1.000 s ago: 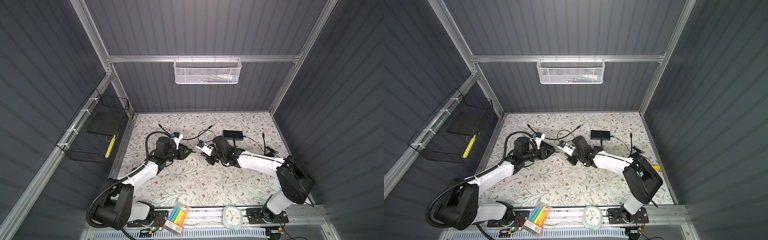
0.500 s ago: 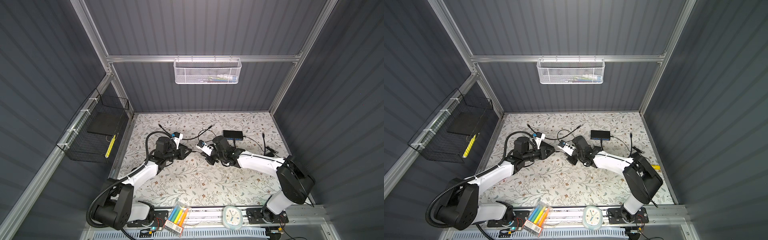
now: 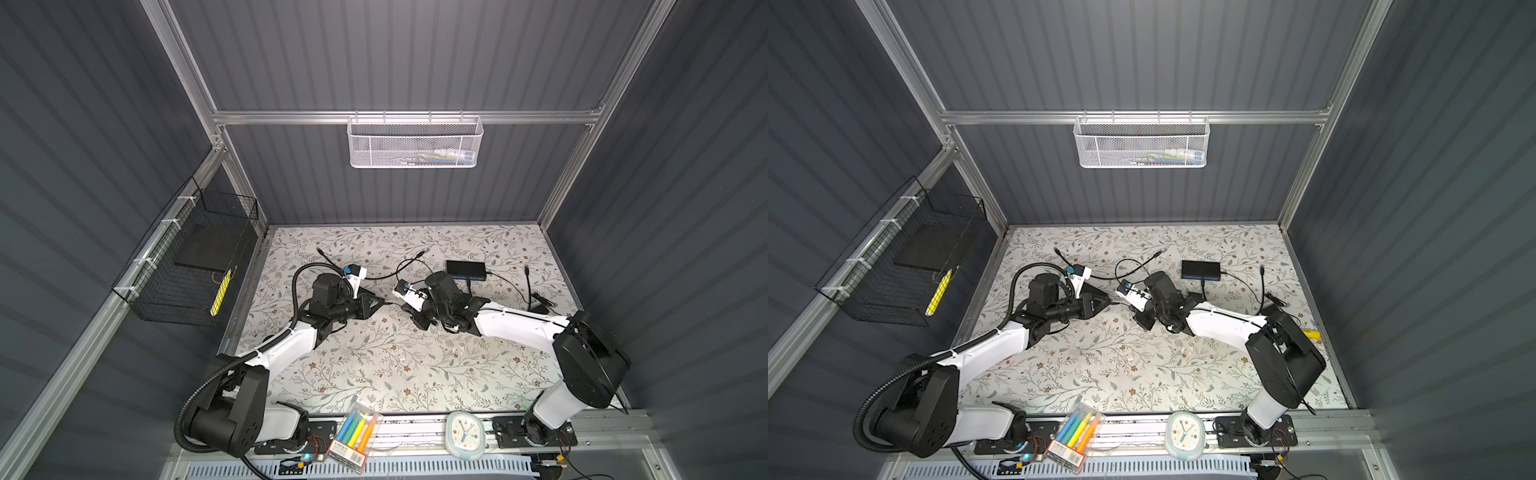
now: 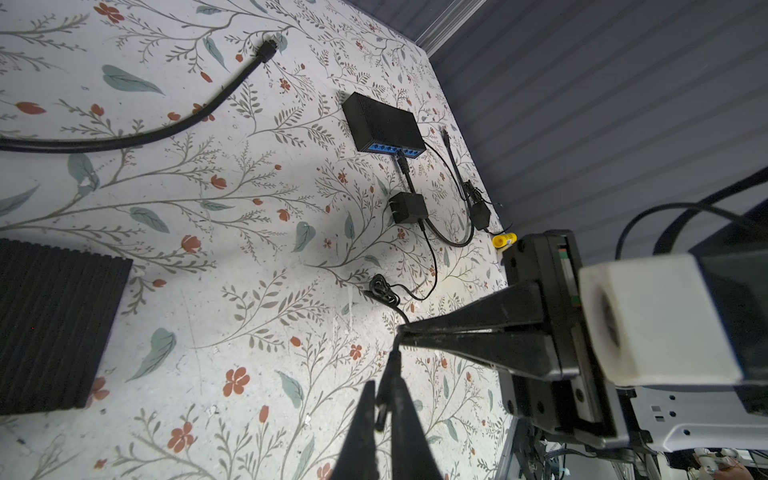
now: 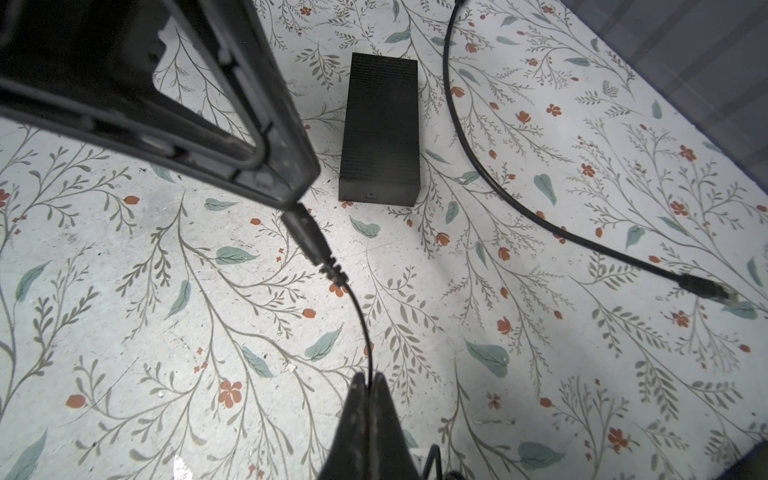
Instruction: Insert the plug into the switch port
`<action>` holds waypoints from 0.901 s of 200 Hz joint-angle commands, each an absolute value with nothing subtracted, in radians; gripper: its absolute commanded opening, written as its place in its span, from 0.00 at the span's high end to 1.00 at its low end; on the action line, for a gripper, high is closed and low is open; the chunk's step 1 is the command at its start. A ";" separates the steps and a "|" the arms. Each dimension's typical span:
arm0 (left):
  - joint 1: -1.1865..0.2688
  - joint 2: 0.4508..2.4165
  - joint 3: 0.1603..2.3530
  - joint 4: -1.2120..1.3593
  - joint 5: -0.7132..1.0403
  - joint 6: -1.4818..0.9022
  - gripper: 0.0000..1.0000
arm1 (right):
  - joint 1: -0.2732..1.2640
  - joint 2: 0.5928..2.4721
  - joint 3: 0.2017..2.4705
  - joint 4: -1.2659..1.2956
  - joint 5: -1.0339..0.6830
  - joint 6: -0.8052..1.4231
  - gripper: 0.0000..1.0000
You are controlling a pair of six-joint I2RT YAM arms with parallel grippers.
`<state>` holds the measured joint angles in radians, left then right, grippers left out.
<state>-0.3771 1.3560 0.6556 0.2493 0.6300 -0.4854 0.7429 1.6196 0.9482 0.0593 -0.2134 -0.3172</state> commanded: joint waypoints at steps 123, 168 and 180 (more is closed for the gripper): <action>-0.375 1.367 0.654 0.280 0.650 -0.489 0.95 | 0.743 1.608 0.965 0.068 -0.221 -0.299 1.00; -0.375 1.370 0.660 0.266 0.658 -0.477 1.00 | 0.744 1.610 0.974 0.028 -0.217 -0.324 0.84; -0.374 1.368 0.674 0.222 0.665 -0.444 1.00 | 0.743 1.597 0.966 0.011 -0.209 -0.355 0.79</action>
<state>-0.3771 1.3602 0.6556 0.2741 0.6399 -0.4866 0.7429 1.6196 0.9501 0.0494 -0.2131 -0.3241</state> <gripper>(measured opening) 0.050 0.173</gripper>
